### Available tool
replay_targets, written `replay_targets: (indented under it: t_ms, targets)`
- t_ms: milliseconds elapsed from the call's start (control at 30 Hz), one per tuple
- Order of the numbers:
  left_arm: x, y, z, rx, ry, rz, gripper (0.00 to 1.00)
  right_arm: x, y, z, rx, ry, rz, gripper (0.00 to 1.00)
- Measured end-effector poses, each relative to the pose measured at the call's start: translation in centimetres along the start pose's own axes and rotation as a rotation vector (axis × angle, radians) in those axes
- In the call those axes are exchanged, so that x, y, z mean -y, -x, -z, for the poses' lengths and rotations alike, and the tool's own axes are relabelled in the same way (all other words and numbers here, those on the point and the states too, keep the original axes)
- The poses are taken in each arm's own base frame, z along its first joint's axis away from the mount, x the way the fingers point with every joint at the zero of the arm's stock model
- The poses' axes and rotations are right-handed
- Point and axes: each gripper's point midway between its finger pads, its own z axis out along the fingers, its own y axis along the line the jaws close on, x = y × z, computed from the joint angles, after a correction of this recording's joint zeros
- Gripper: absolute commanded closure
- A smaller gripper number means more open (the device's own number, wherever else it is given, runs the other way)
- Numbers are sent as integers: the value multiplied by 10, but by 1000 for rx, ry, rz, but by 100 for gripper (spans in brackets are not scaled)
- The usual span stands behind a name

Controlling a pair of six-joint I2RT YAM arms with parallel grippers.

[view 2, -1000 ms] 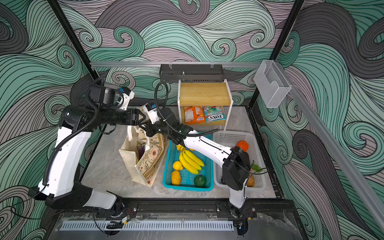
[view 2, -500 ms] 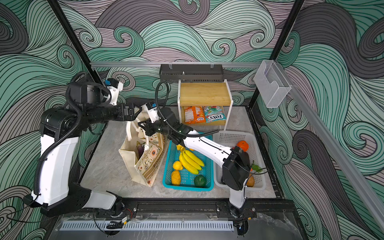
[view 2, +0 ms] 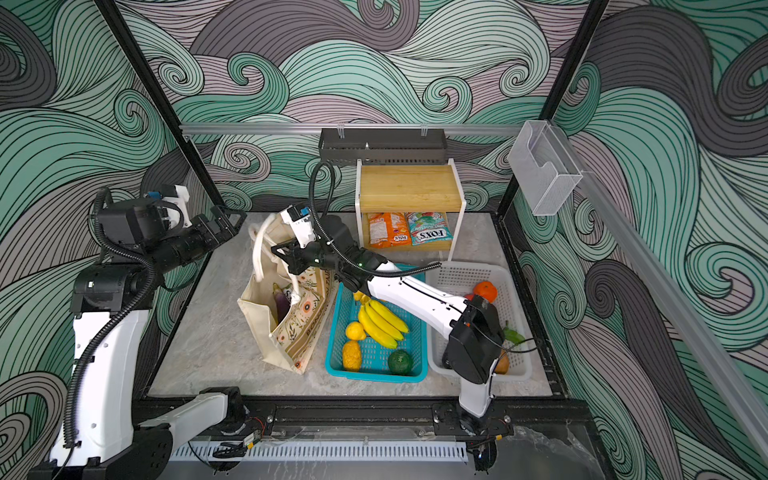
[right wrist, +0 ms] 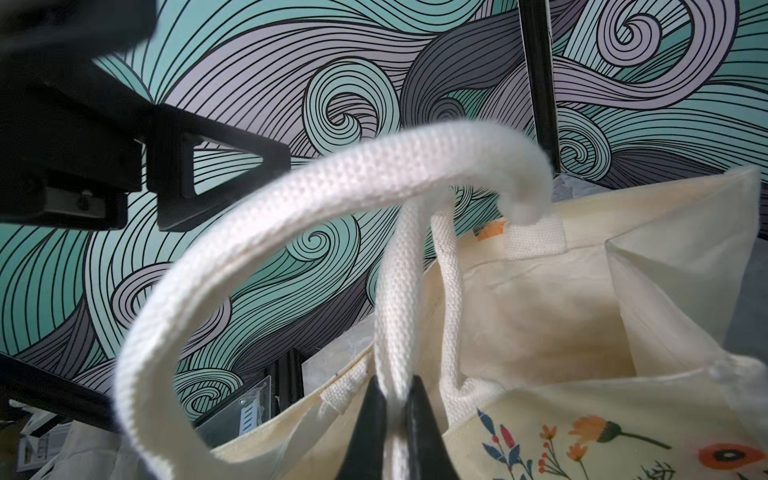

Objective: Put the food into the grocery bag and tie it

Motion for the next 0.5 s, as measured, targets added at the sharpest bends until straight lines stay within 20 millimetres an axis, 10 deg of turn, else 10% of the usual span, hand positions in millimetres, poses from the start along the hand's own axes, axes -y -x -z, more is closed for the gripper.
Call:
replay_targets:
  t_ms: [500]
  targets:
    - [-10,-26,-47,-128,-204,610,2,-24,16,21,46,33,76,100]
